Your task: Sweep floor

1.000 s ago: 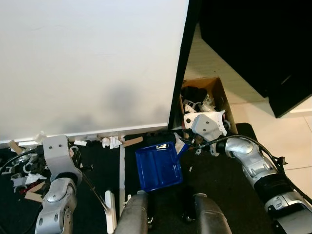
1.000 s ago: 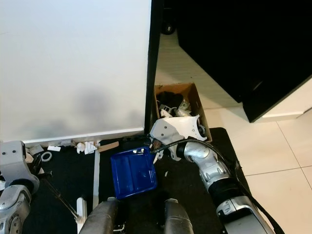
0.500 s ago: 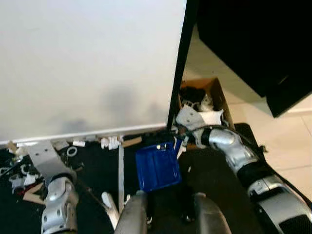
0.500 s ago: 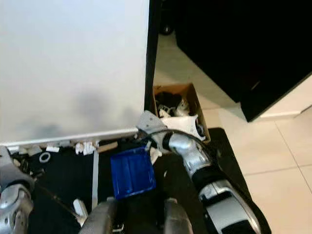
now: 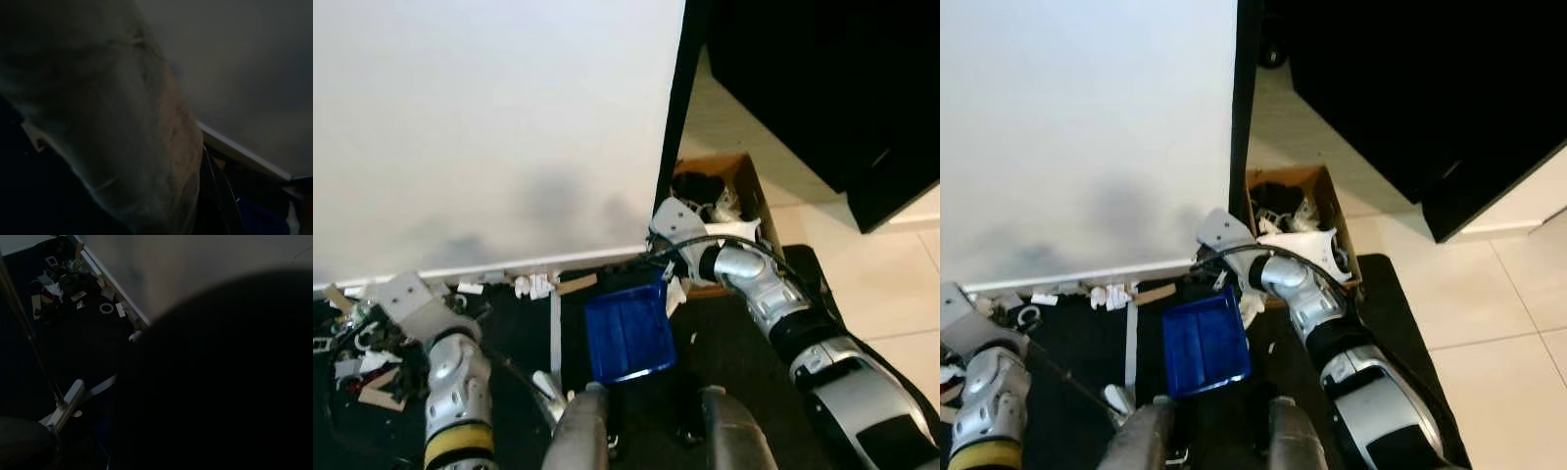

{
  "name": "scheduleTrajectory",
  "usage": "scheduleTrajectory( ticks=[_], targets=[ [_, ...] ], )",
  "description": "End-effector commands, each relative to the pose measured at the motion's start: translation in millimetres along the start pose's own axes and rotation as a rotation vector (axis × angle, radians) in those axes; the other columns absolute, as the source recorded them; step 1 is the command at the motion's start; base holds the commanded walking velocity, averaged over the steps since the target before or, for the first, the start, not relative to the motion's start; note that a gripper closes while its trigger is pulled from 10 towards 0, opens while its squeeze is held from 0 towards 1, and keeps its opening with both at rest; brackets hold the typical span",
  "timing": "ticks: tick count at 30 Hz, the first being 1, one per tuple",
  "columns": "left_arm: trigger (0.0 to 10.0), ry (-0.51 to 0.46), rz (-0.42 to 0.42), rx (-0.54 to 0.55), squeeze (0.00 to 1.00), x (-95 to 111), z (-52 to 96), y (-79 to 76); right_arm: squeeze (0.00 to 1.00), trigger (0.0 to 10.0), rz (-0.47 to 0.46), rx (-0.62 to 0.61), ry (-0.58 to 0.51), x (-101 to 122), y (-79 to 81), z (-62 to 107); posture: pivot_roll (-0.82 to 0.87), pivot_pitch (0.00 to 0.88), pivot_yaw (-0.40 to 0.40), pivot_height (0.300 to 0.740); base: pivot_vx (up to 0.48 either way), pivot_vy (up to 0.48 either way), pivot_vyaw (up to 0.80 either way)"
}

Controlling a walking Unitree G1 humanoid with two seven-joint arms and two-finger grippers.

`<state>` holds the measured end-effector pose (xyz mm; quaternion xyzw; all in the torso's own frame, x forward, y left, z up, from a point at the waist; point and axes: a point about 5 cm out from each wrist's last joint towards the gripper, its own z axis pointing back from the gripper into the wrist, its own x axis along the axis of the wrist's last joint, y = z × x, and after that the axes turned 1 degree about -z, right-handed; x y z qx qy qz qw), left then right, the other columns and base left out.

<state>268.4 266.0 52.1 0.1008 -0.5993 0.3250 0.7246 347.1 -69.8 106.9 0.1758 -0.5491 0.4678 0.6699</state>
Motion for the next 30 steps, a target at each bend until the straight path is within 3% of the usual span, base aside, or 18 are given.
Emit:
scheduleTrajectory(
  ticks=[1, 3, 7, 11, 20, 23, 25, 28, 29, 30],
  targets=[
    [10.0, -0.047, 0.086, -0.029, 0.0, 6, -2.7, -15.1, 0.0, 10.0, -0.037, 0.012, -0.006, -6, 5.7, 0.5, 0.04, 0.239, -0.04, 0.74, 0.0, 0.0, 0.0],
    [10.0, -0.083, 0.071, -0.045, 0.0, 16, -11.0, -22.3, 0.0, 10.0, -0.043, 0.022, -0.018, -6, 7.4, 0.6, 0.04, 0.238, -0.041, 0.74, 0.0, 0.0, 0.0],
    [10.0, -0.109, 0.053, -0.064, 0.0, 22, -14.1, -27.2, 0.0, 10.0, -0.045, 0.026, -0.024, -6, 8.0, 1.1, 0.04, 0.238, -0.041, 0.74, 0.0, 0.0, 0.0],
    [10.0, -0.18, 0.067, -0.096, 0.0, 41, -21.8, -33.1, 0.0, 10.0, -0.06, 0.04, -0.044, -8, 10.2, 3.6, 0.04, 0.243, -0.039, 0.74, 0.0, 0.0, 0.0],
    [10.0, -0.197, 0.141, -0.205, 0.0, 48, -18.3, -46.8, 0.0, 10.0, -0.07, 0.054, -0.047, -12, 13.3, 5.6, 0.05, 0.25, -0.04, 0.74, 0.0, 0.0, 0.0],
    [10.0, -0.165, 0.146, -0.309, 0.0, 43, -11.7, -58.0, 0.0, 10.0, -0.07, 0.056, -0.047, -12, 13.6, 5.5, 0.05, 0.251, -0.038, 0.74, 0.0, 0.0, 0.0],
    [10.0, -0.16, 0.105, -0.367, 0.0, 42, -6.9, -61.6, 0.0, 10.0, -0.07, 0.056, -0.049, -11, 13.7, 5.3, 0.05, 0.251, -0.033, 0.74, 0.0, 0.0, 0.0],
    [10.0, -0.223, -0.098, -0.394, 0.0, 48, -1.0, -56.8, 0.0, 10.0, -0.072, 0.053, -0.053, -11, 12.8, 6.3, 0.06, 0.254, -0.026, 0.74, 0.0, 0.0, 0.0],
    [10.0, -0.223, -0.098, -0.394, 0.0, 48, -1.0, -56.8, 0.0, 10.0, -0.072, 0.053, -0.053, -11, 12.8, 6.3, 0.06, 0.254, -0.026, 0.74, 0.0, 0.0, 0.0],
    [10.0, -0.269, -0.185, -0.345, 0.0, 55, 1.8, -46.5, 0.0, 10.0, -0.072, 0.053, -0.052, -12, 12.8, 7.2, 0.07, 0.256, -0.021, 0.74, 0.0, 0.0, 0.0]
  ],
)
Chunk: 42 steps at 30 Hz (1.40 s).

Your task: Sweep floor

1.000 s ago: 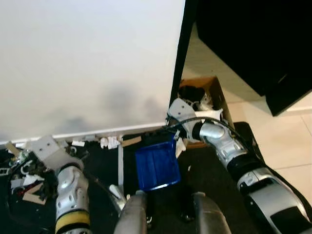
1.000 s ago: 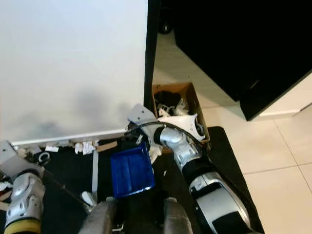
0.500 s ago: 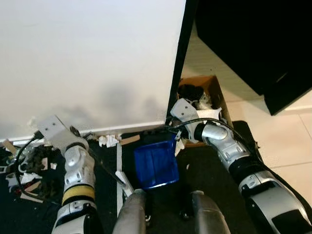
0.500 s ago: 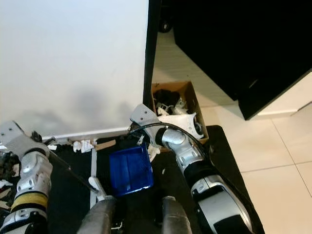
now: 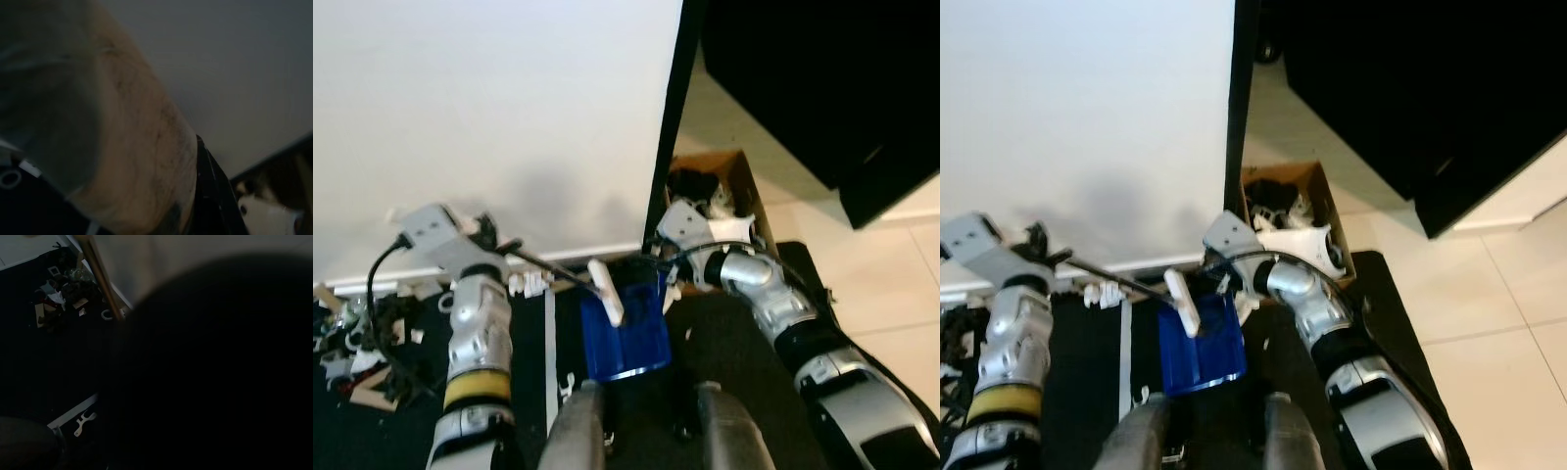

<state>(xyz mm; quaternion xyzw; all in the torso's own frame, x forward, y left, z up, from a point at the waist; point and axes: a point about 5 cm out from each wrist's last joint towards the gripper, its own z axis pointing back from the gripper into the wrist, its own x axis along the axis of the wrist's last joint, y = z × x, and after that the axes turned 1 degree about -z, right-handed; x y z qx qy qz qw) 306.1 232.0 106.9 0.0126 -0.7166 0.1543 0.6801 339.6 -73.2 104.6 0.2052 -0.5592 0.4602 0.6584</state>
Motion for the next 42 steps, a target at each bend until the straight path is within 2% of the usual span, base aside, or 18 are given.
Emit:
scheduleTrajectory(
  ticks=[1, 4, 9, 10, 11, 12, 13, 16, 18, 21, 24, 26, 27, 32, 35, 36, 40, 42],
  targets=[
    [10.0, -0.043, -0.111, 0.049, 0.0, 12, 3.4, 15.8, 0.0, 10.0, -0.045, 0.026, 0.004, -9, 7.5, 1.5, 0.07, 0.256, -0.021, 0.74, 0.0, 0.0, 0.0],
    [10.0, -0.09, -0.198, 0.184, 0.0, 34, 22.7, 42.4, 0.0, 10.0, -0.04, 0.035, 0.006, -11, 8.2, 3.1, 0.08, 0.262, -0.021, 0.74, 0.0, 0.0, 0.0],
    [10.0, -0.09, -0.199, 0.271, 0.0, 41, 38.7, 57.4, 0.0, 10.0, -0.041, 0.04, 0.002, -11, 8.6, 3.5, 0.09, 0.266, -0.02, 0.74, 0.0, 0.0, 0.0],
    [10.0, -0.063, -0.239, 0.299, 0.0, 40, 45.3, 63.0, 0.0, 10.0, -0.042, 0.042, 0.001, -11, 9.0, 3.5, 0.09, 0.268, -0.02, 0.74, 0.0, 0.0, 0.0],
    [10.0, -0.063, -0.239, 0.299, 0.0, 40, 45.3, 63.0, 0.0, 10.0, -0.042, 0.042, 0.001, -11, 9.0, 3.5, 0.09, 0.268, -0.02, 0.74, 0.0, 0.0, 0.0],
    [10.0, 0.013, -0.321, 0.343, 0.0, 32, 55.6, 72.0, 0.0, 10.0, -0.044, 0.045, -0.001, -11, 9.7, 3.4, 0.1, 0.269, -0.02, 0.74, 0.0, 0.0, 0.0],
    [10.0, 0.047, -0.339, 0.366, 0.0, 25, 60.9, 77.1, 0.0, 10.0, -0.045, 0.046, -0.002, -11, 10.3, 3.2, 0.1, 0.271, -0.021, 0.74, 0.0, 0.0, 0.0],
    [10.0, 0.13, -0.329, 0.412, 0.0, 5, 71.4, 87.2, 0.0, 10.0, -0.048, 0.047, -0.003, -12, 11.2, 2.8, 0.09, 0.272, -0.025, 0.74, 0.0, 0.0, 0.0],
    [10.0, 0.148, -0.327, 0.418, 0.0, 0, 73.5, 88.7, 0.0, 10.0, -0.048, 0.047, -0.004, -12, 11.3, 2.8, 0.09, 0.272, -0.025, 0.74, 0.0, 0.0, 0.0],
    [10.0, 0.212, -0.2, 0.475, 0.0, -21, 79.4, 93.5, 0.0, 10.0, -0.049, 0.048, -0.007, -11, 11.6, 2.2, 0.08, 0.268, -0.028, 0.74, 0.0, 0.0, 0.0],
    [10.0, 0.251, -0.15, 0.491, 0.0, -34, 79.9, 92.9, 0.0, 10.0, -0.048, 0.044, -0.009, -10, 10.3, 3.1, 0.08, 0.266, -0.029, 0.74, 0.0, 0.0, 0.0],
    [10.0, 0.258, -0.149, 0.488, 0.0, -36, 79.8, 92.4, 0.0, 10.0, -0.048, 0.044, -0.009, -10, 10.2, 3.2, 0.08, 0.266, -0.029, 0.74, 0.0, 0.0, 0.0],
    [10.0, 0.286, -0.102, 0.485, 0.0, -44, 78.7, 90.3, 0.0, 10.0, -0.048, 0.042, -0.008, -11, 9.8, 3.7, 0.07, 0.265, -0.03, 0.74, 0.0, 0.0, 0.0],
    [10.0, 0.311, 0.012, 0.491, 0.0, -56, 76.0, 85.5, 0.0, 10.0, -0.048, 0.041, -0.009, -11, 10.0, 4.0, 0.06, 0.263, -0.031, 0.74, 0.0, 0.0, 0.0],
    [10.0, 0.311, 0.121, 0.485, 0.0, -63, 71.5, 79.6, 0.0, 10.0, -0.05, 0.04, -0.013, -11, 10.1, 4.4, 0.06, 0.261, -0.033, 0.74, 0.0, 0.0, 0.0],
    [10.0, 0.301, 0.182, 0.444, 0.0, -64, 66.3, 72.5, 0.0, 10.0, -0.051, 0.041, -0.015, -10, 10.1, 4.5, 0.06, 0.261, -0.035, 0.74, 0.0, 0.0, 0.0],
    [10.0, 0.284, 0.215, 0.359, 0.0, -64, 59.9, 60.6, 0.0, 10.0, -0.051, 0.043, -0.016, -10, 9.9, 4.7, 0.06, 0.257, -0.041, 0.74, 0.0, 0.0, 0.0],
    [10.0, 0.241, 0.276, 0.287, 0.0, -59, 48.6, 46.8, 0.0, 10.0, -0.05, 0.046, -0.022, -8, 9.5, 4.0, 0.05, 0.252, -0.042, 0.74, 0.0, 0.0, 0.0]
  ],
)
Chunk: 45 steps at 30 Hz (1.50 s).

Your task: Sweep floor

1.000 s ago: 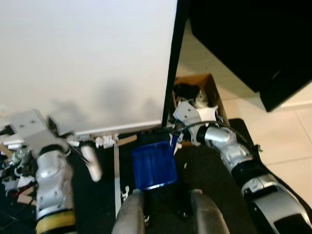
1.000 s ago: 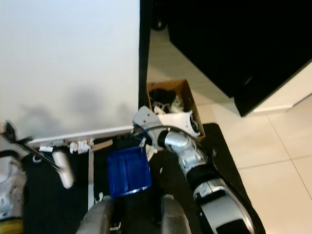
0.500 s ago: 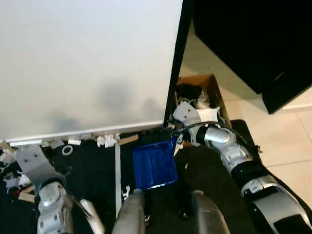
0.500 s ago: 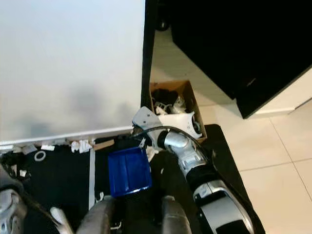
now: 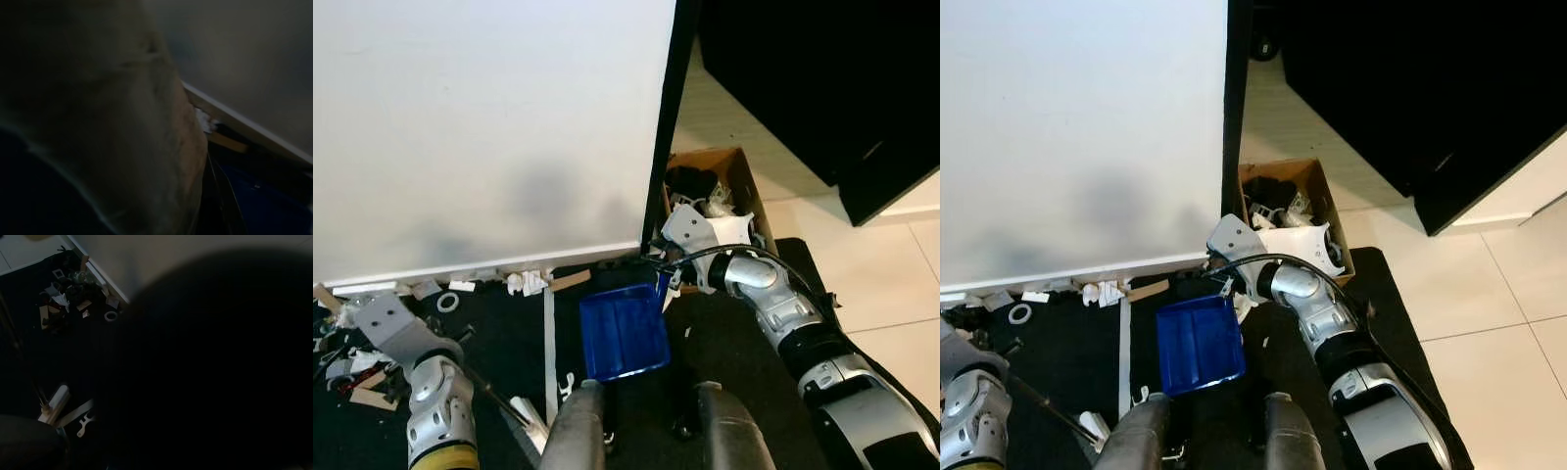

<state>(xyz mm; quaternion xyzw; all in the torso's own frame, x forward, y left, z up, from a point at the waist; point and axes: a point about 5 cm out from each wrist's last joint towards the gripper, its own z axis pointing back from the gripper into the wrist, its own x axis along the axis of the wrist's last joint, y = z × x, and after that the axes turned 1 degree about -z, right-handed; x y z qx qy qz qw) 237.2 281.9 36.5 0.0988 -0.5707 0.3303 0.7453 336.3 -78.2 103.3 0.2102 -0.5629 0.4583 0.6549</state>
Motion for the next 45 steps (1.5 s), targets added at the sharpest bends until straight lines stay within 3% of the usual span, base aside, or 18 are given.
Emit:
scheduleTrajectory(
  ticks=[1, 13, 14, 17, 19, 21, 22, 25, 26, 27, 29, 32, 33, 34, 35, 37, 41, 45],
  targets=[
    [10.0, 0.003, 0.176, -0.171, 0.0, -5, 2.5, -35.2, 0.0, 10.0, -0.047, 0.044, -0.01, -5, 8.8, -1.4, 0.05, 0.252, -0.042, 0.74, 0.0, 0.0, 0.0],
    [10.0, -0.105, 0.292, -0.315, 0.0, 29, -9.3, -80.8, 0.0, 10.0, -0.046, 0.048, -0.018, -4, 8.6, -0.6, 0.04, 0.245, -0.046, 0.74, 0.0, 0.0, 0.0],
    [10.0, -0.132, 0.328, -0.341, 0.0, 38, -9.8, -87.9, 0.0, 10.0, -0.048, 0.05, -0.02, -4, 8.8, 0.1, 0.04, 0.244, -0.045, 0.74, 0.0, 0.0, 0.0],
    [10.0, -0.151, 0.349, -0.37, 0.0, 46, -8.9, -92.9, 0.0, 10.0, -0.049, 0.051, -0.021, -4, 8.9, 0.5, 0.04, 0.244, -0.044, 0.74, 0.0, 0.0, 0.0],
    [10.0, -0.184, 0.366, -0.452, 0.0, 59, -3.7, -102.6, 0.0, 10.0, -0.051, 0.054, -0.021, -5, 8.8, 1.2, 0.04, 0.244, -0.044, 0.74, 0.0, 0.0, 0.0],
    [10.0, -0.216, 0.344, -0.531, 0.0, 71, 3.4, -109.4, 0.0, 10.0, -0.052, 0.058, -0.023, -5, 8.9, 1.8, 0.05, 0.248, -0.04, 0.74, 0.0, 0.0, 0.0],
    [10.0, -0.237, 0.279, -0.564, 0.0, 75, 7.6, -110.7, 0.0, 10.0, -0.051, 0.064, -0.025, -5, 8.7, 2.3, 0.06, 0.249, -0.039, 0.74, 0.0, 0.0, 0.0],
    [10.0, -0.251, 0.216, -0.589, 0.0, 78, 11.3, -109.8, 0.0, 10.0, -0.035, 0.076, -0.024, -4, 8.2, 3.2, 0.06, 0.251, -0.036, 0.74, 0.0, 0.0, 0.0],
    [10.0, -0.278, 0.07, -0.593, 0.0, 79, 17.3, -101.0, 0.0, 10.0, -0.007, 0.111, -0.021, -3, 7.0, 5.9, 0.06, 0.256, -0.033, 0.74, 0.0, 0.0, 0.0],
    [10.0, -0.283, 0.015, -0.575, 0.0, 79, 18.9, -94.4, 0.0, 10.0, 0.007, 0.131, -0.021, -2, 6.3, 7.3, 0.06, 0.258, -0.032, 0.74, 0.0, 0.0, 0.0],
    [10.0, -0.286, -0.017, -0.562, 0.0, 79, 19.8, -90.3, 0.0, 10.0, 0.014, 0.142, -0.021, -1, 5.8, 8.1, 0.06, 0.259, -0.03, 0.74, 0.0, 0.0, 0.0],
    [10.0, -0.334, -0.108, -0.468, 0.0, 84, 23.3, -67.4, 0.0, 10.0, 0.046, 0.181, -0.022, 2, 3.6, 9.6, 0.08, 0.264, -0.028, 0.74, 0.0, 0.0, 0.0],
    [10.0, -0.334, -0.108, -0.468, 0.0, 84, 23.3, -67.4, 0.0, 10.0, 0.046, 0.181, -0.022, 2, 3.6, 9.6, 0.08, 0.264, -0.028, 0.74, 0.0, 0.0, 0.0],
    [10.0, -0.35, -0.149, -0.363, 0.0, 88, 25.9, -46.2, 0.0, 10.0, 0.071, 0.211, -0.019, 5, 3.1, 8.4, 0.09, 0.268, -0.026, 0.74, 0.0, 0.0, 0.0],
    [10.0, -0.35, -0.149, -0.363, 0.0, 88, 25.9, -46.2, 0.0, 10.0, 0.071, 0.211, -0.019, 5, 3.1, 8.4, 0.09, 0.268, -0.026, 0.74, 0.0, 0.0, 0.0],
    [10.0, -0.334, -0.164, -0.286, 0.0, 88, 29.2, -27.6, 0.0, 10.0, 0.101, 0.243, -0.007, 5, 5.1, 6.1, 0.1, 0.269, -0.026, 0.74, 0.0, 0.0, 0.0],
    [10.0, -0.267, -0.218, -0.208, 0.0, 73, 33.0, -5.1, 0.0, 10.0, 0.14, 0.275, 0.011, 5, 10.0, 1.7, 0.1, 0.271, -0.031, 0.74, 0.0, 0.0, 0.0],
    [10.0, -0.167, -0.148, -0.144, 0.0, 43, 34.1, 10.8, 0.0, 10.0, 0.18, 0.318, 0.02, 6, 17.8, -4.4, 0.1, 0.271, -0.038, 0.74, 0.0, 0.0, 0.0]
  ],
)
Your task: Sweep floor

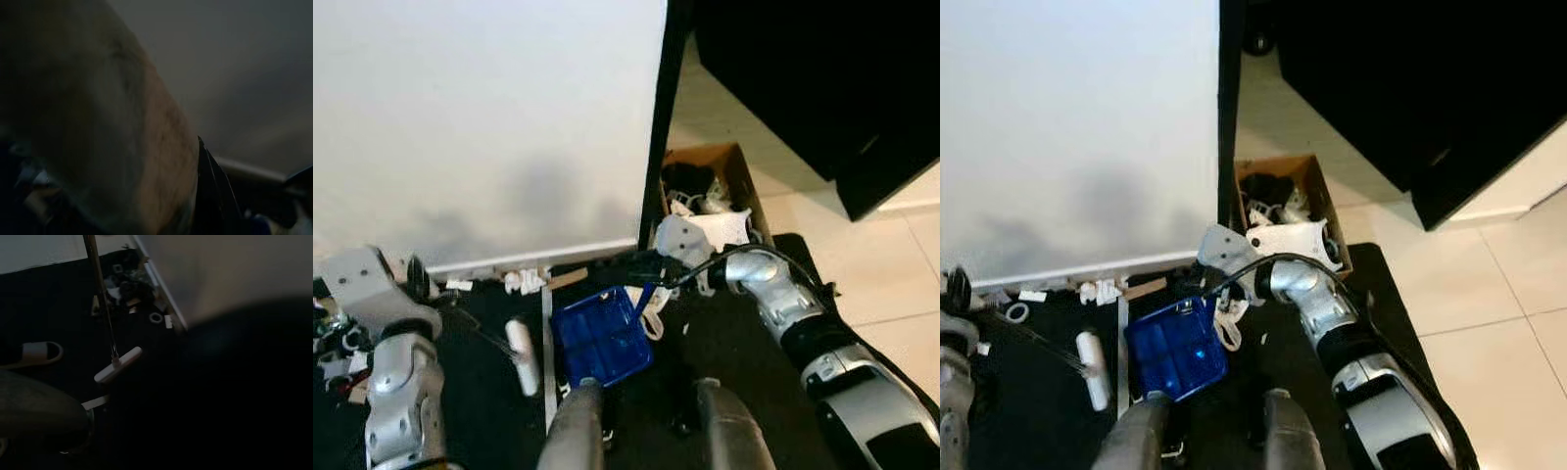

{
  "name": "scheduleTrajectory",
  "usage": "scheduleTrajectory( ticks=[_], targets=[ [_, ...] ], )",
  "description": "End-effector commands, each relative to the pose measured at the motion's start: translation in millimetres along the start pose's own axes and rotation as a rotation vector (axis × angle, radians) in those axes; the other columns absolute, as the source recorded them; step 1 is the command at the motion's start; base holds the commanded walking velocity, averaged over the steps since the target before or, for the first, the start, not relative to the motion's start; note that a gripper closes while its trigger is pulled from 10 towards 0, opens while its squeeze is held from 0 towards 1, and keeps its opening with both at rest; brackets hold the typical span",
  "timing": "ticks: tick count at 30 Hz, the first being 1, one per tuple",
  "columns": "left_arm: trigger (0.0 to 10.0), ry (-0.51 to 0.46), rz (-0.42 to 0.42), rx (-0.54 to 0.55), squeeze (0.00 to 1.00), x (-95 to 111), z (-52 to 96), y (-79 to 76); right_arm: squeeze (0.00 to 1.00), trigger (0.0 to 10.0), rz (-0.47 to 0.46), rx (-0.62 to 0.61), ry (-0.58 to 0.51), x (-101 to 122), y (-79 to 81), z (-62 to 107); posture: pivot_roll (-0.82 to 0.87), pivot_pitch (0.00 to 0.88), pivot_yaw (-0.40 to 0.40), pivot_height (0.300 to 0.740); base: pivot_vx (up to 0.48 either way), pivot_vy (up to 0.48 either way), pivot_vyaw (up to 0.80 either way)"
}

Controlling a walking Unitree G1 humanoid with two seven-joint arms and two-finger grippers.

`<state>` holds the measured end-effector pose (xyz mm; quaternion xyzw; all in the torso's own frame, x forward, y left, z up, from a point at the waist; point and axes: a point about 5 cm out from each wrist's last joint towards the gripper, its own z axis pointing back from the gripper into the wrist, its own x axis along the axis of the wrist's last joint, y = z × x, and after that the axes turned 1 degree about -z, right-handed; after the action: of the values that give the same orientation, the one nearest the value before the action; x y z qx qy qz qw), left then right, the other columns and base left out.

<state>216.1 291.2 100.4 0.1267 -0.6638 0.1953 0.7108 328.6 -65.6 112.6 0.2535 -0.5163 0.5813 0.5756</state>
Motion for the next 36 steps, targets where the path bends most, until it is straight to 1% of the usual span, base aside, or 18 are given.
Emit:
scheduleTrajectory(
  ticks=[1, 4, 5, 7, 9, 11, 12, 13, 15, 18, 21, 23, 25, 28, 31, 34, 35, 36],
  targets=[
    [10.0, 0.056, 0.047, 0.024, 0.0, -16, 5.8, 1.9, 0.0, 10.0, 0.009, 0.049, 0.033, -6, 8.0, -3.3, 0.1, 0.271, -0.038, 0.74, 0.0, 0.0, 0.0],
    [10.0, 0.11, 0.095, 0.094, 0.0, -38, 8.2, 5.5, 0.0, 10.0, 0.049, 0.067, 0.052, -4, 10.0, -10.7, 0.09, 0.27, -0.046, 0.74, 0.0, 0.0, 0.0],
    [10.0, 0.11, 0.095, 0.094, 0.0, -38, 8.2, 5.5, 0.0, 10.0, 0.049, 0.067, 0.052, -4, 10.0, -10.7, 0.09, 0.27, -0.046, 0.74, 0.0, 0.0, 0.0],
    [10.0, 0.144, 0.135, 0.128, 0.0, -47, 7.9, 4.7, 0.0, 10.0, 0.087, 0.065, 0.068, -2, 8.8, -13.6, 0.08, 0.266, -0.053, 0.74, 0.0, 0.0, 0.0],
    [10.0, 0.166, 0.171, 0.134, 0.0, -51, 5.7, -0.4, 0.0, 10.0, 0.094, 0.027, 0.067, 2, 1.9, -14.4, 0.08, 0.264, -0.053, 0.74, 0.0, 0.0, 0.0],
    [10.0, 0.161, 0.161, 0.11, 0.0, -49, 3.6, -5.6, 0.0, 10.0, 0.07, -0.025, 0.039, 8, -7.5, -12.5, 0.08, 0.262, -0.052, 0.74, 0.0, 0.0, 0.0],
    [10.0, 0.155, 0.156, 0.103, 0.0, -47, 2.7, -6.6, 0.0, 10.0, 0.041, -0.057, 0.01, 12, -13.8, -10.3, 0.08, 0.26, -0.052, 0.74, 0.0, 0.0, 0.0],
    [10.0, 0.155, 0.156, 0.103, 0.0, -47, 2.7, -6.6, 0.0, 10.0, 0.041, -0.057, 0.01, 12, -13.8, -10.3, 0.08, 0.26, -0.052, 0.74, 0.0, 0.0, 0.0],
    [10.0, 0.146, 0.153, 0.101, 0.0, -45, 0.2, -6.0, 0.0, 10.0, -0.036, -0.147, -0.071, 24, -31.1, -2.1, 0.08, 0.26, -0.05, 0.74, 0.0, 0.0, 0.0],
    [10.0, 0.145, 0.151, 0.106, 0.0, -46, -1.6, -3.1, 0.0, 10.0, -0.092, -0.232, -0.136, 33, -49.7, 11.5, 0.08, 0.261, -0.046, 0.74, 0.0, 0.0, 0.0],
    [10.0, 0.144, 0.15, 0.107, 0.0, -47, -1.7, -3.1, 0.0, 10.0, -0.077, -0.235, -0.129, 32, -52.3, 15.6, 0.07, 0.261, -0.045, 0.74, 0.0, 0.0, 0.0],
    [10.0, 0.144, 0.15, 0.107, 0.0, -47, -2.0, -3.4, 0.0, 10.0, -0.045, -0.209, -0.095, 28, -51.0, 18.7, 0.07, 0.261, -0.044, 0.74, 0.0, 0.0, 0.0],
    [10.0, 0.145, 0.149, 0.106, 0.0, -48, -2.3, -4.1, 0.0, 10.0, -0.034, -0.187, -0.08, 26, -48.8, 18.7, 0.07, 0.261, -0.044, 0.74, 0.0, 0.0, 0.0],
    [10.0, 0.147, 0.149, 0.104, 0.0, -49, -3.0, -6.6, 0.0, 10.0, -0.018, -0.12, -0.047, 18, -37.1, 10.7, 0.07, 0.262, -0.048, 0.74, 0.0, 0.0, 0.0],
    [10.0, 0.146, 0.149, 0.103, 0.0, -49, -3.1, -7.2, 0.0, 10.0, -0.015, -0.113, -0.04, 16, -32.9, 5.8, 0.07, 0.263, -0.05, 0.74, 0.0, 0.0, 0.0],
    [10.0, 0.141, 0.153, 0.11, 0.0, -49, -2.0, -6.6, 0.0, 10.0, 0.004, -0.067, -0.02, 11, -17.3, -7.5, 0.09, 0.267, -0.057, 0.74, 0.0, 0.0, 0.0],
    [10.0, 0.141, 0.153, 0.11, 0.0, -49, -2.0, -6.6, 0.0, 10.0, 0.004, -0.067, -0.02, 11, -17.3, -7.5, 0.09, 0.267, -0.057, 0.74, 0.0, 0.0, 0.0],
    [10.0, 0.139, 0.154, 0.113, 0.0, -49, -1.6, -5.9, 0.0, 10.0, 0.021, -0.053, -0.009, 9, -13.0, -10.2, 0.09, 0.268, -0.057, 0.74, 0.0, 0.0, 0.0]
  ],
)
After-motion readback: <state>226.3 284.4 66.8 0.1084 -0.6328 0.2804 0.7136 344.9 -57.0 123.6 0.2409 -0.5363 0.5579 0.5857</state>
